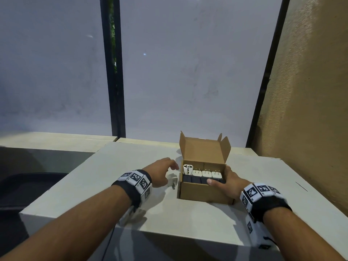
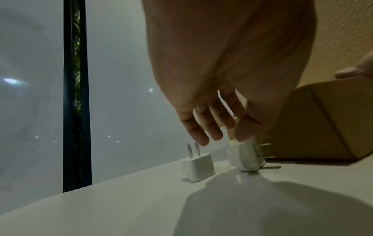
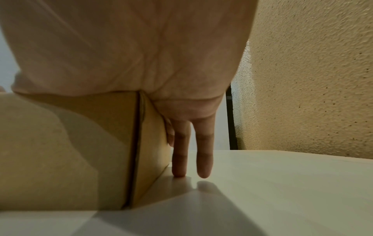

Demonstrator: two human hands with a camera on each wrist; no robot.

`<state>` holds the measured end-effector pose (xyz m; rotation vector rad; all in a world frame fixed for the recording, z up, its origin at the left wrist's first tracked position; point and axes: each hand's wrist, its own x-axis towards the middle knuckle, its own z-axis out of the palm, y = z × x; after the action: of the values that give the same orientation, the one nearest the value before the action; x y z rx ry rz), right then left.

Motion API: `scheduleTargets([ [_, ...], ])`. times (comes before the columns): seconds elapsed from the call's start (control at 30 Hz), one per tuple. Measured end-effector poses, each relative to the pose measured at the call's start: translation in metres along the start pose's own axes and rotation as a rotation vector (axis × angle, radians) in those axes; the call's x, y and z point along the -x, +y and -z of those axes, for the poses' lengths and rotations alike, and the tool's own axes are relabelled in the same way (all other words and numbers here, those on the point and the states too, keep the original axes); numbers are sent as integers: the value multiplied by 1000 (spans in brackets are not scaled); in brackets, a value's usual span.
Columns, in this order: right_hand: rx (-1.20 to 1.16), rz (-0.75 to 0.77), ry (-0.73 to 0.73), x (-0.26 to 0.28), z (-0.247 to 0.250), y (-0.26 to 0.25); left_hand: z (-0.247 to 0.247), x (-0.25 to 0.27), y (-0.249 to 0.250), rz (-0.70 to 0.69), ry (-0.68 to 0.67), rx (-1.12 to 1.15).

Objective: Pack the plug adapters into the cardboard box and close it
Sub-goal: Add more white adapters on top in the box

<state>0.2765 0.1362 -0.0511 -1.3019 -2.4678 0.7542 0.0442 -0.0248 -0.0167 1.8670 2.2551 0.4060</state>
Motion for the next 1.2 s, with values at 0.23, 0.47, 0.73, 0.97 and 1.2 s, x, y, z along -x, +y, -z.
scheduleTargets([
  [0.23,-16,17,1,-6,-2,8,-4,-1,6,-24,-101,-135],
  [0.47,6,20,-16,-2,0,4,-6,-3,3,63,-39,-118],
  [0.73,-41,22,-13,-2,0,3,-8,-2,2,79,-37,-44],
  [0.97,-25,9,-17,-6,-2,8,3,-4,7,55,118,-21],
  [1.2,1,13,12,0,0,1,18,-15,33,-96,388,188],
])
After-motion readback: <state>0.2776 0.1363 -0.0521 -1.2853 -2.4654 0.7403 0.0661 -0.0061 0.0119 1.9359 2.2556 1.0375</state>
